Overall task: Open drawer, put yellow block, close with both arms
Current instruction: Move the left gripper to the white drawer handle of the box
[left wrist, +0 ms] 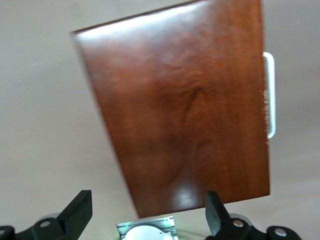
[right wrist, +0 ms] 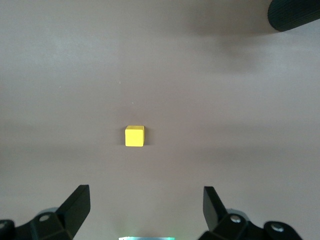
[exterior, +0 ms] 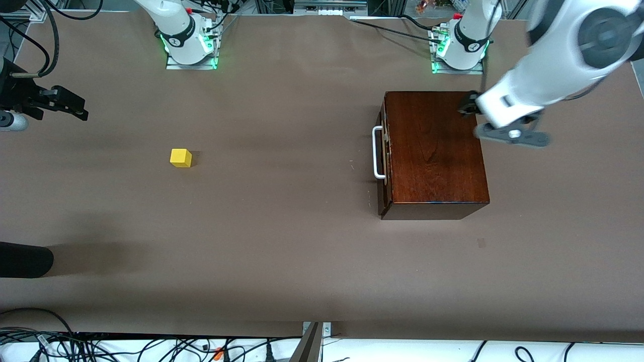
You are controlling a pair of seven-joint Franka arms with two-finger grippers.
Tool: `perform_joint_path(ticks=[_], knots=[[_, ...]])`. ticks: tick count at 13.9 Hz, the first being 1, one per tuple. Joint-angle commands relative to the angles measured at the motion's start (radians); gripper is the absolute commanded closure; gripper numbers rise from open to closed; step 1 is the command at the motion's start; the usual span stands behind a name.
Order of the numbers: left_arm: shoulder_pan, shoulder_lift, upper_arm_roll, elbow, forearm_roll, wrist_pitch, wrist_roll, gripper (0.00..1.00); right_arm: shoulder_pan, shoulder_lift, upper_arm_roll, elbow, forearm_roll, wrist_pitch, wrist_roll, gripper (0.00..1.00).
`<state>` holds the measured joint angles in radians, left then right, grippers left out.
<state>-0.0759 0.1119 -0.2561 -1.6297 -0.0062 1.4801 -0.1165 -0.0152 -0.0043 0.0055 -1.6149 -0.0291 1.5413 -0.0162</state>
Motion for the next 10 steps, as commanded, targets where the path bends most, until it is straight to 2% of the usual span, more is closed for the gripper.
perform_joint_path(ticks=[1, 4, 6, 10], knots=[[-0.018, 0.084, -0.070, 0.060, 0.005, 0.038, -0.055, 0.00, -0.017, 0.010, 0.011, 0.021, 0.015, -0.009, -0.004, 0.00], [-0.111, 0.155, -0.101, 0.060, 0.017, 0.132, -0.138, 0.00, -0.017, 0.010, 0.011, 0.021, 0.014, -0.009, -0.004, 0.00], [-0.198, 0.210, -0.100, 0.060, 0.034, 0.196, -0.288, 0.00, -0.017, 0.010, 0.011, 0.021, 0.014, -0.009, -0.004, 0.00], [-0.350, 0.323, -0.100, 0.059, 0.230, 0.310, -0.490, 0.00, -0.017, 0.012, 0.011, 0.021, 0.014, -0.010, -0.004, 0.00]])
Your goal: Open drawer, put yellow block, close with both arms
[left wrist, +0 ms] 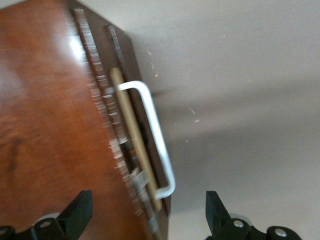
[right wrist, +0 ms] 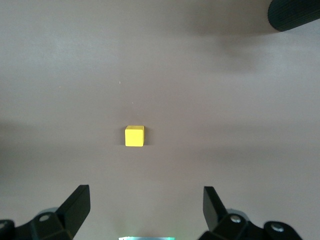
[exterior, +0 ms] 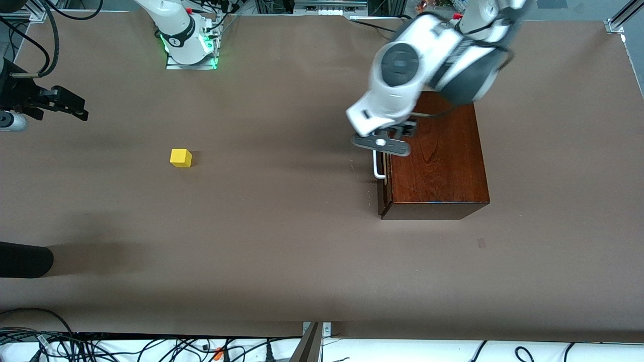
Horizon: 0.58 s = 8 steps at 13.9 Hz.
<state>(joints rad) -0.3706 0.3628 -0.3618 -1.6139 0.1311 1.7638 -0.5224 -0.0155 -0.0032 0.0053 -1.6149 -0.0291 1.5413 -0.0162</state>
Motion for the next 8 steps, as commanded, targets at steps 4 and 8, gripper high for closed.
perform_joint_path(ticks=[4, 8], knots=[[-0.122, 0.151, 0.006, 0.031, 0.237, 0.056, -0.209, 0.00, -0.017, 0.012, 0.012, 0.021, 0.014, -0.009, -0.004, 0.00], [-0.122, 0.171, 0.014, 0.031, 0.263, 0.056, -0.245, 0.00, -0.017, 0.012, 0.012, 0.021, 0.014, -0.010, -0.004, 0.00]])
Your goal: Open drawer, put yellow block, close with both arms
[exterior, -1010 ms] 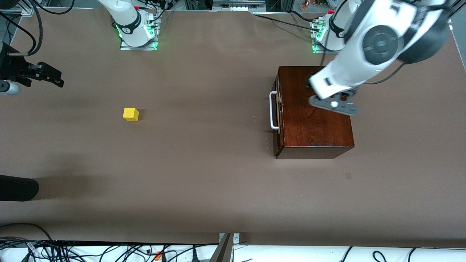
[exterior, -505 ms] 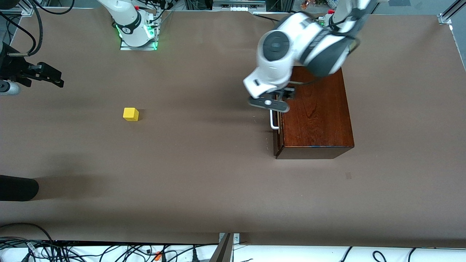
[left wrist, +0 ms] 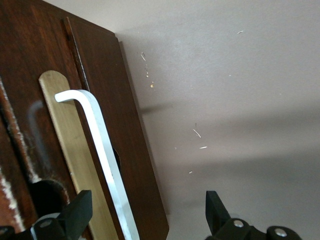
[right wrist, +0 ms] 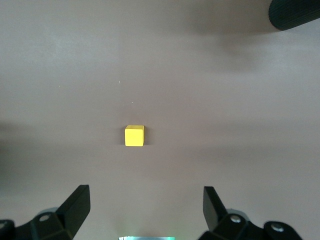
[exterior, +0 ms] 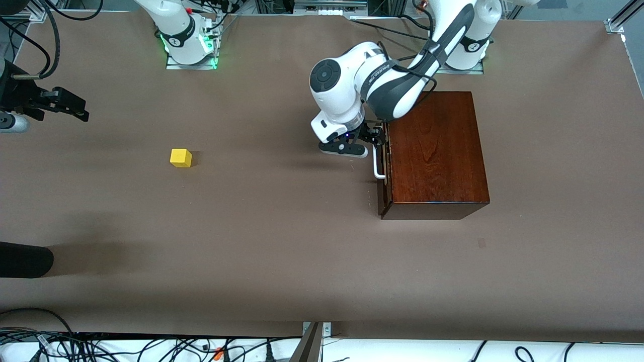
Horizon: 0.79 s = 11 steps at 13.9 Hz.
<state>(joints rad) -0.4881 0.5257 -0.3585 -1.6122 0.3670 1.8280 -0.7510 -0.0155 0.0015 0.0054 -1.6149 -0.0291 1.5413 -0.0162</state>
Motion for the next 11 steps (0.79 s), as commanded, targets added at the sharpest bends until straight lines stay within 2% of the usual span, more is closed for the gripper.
perform_joint_path(ticks=[1, 11], knots=[[0.000, 0.008, 0.013, 0.026, 0.027, -0.009, -0.021, 0.00, -0.017, 0.008, 0.012, 0.021, 0.014, -0.010, -0.004, 0.00], [0.005, 0.028, 0.013, 0.017, 0.061, 0.028, -0.070, 0.00, -0.017, 0.008, 0.012, 0.021, 0.009, -0.003, -0.004, 0.00]])
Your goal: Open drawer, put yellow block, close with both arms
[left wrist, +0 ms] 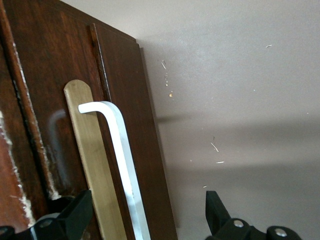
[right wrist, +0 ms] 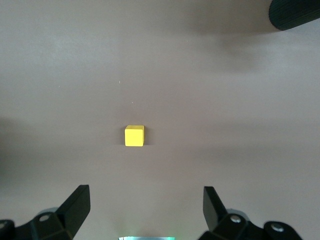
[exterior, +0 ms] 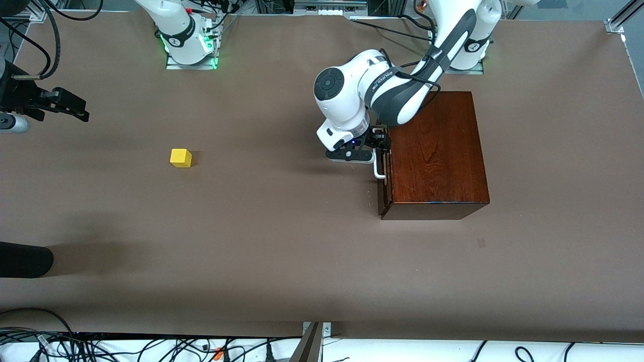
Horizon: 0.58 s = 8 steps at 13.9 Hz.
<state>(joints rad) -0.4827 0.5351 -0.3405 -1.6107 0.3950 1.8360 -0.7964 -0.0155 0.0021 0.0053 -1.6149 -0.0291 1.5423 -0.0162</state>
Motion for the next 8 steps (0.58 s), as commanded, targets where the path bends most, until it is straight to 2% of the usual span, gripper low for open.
perform_joint_path(ticks=[1, 8], knots=[[0.000, 0.022, -0.005, 0.014, 0.033, 0.023, -0.036, 0.00, -0.017, 0.006, 0.012, 0.021, 0.008, -0.004, -0.004, 0.00], [-0.002, 0.043, -0.005, -0.011, 0.033, 0.055, -0.066, 0.00, -0.017, 0.004, 0.001, 0.023, 0.015, 0.021, -0.002, 0.00]])
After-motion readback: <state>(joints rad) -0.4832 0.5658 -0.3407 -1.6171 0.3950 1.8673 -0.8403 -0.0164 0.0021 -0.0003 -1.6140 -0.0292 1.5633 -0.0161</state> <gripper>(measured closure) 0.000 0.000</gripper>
